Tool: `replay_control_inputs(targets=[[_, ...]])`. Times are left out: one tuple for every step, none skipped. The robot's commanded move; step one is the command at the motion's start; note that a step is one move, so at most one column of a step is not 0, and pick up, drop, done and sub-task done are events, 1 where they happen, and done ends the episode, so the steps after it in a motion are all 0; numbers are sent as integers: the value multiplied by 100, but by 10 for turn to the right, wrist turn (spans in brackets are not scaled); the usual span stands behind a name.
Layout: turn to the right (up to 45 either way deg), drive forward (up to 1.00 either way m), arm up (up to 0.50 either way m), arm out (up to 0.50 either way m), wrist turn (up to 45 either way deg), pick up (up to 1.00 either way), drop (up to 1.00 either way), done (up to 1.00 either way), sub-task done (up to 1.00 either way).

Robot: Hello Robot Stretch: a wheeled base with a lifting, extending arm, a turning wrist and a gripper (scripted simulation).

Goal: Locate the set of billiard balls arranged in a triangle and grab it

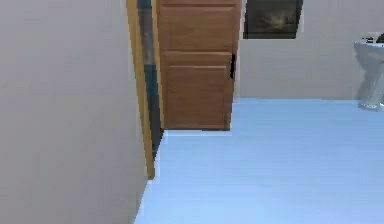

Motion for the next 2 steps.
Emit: replay_control_inputs(targets=[[450, 0, 0, 0, 0, 0, 0, 0, 0], [450, 0, 0, 0, 0, 0, 0, 0, 0]])
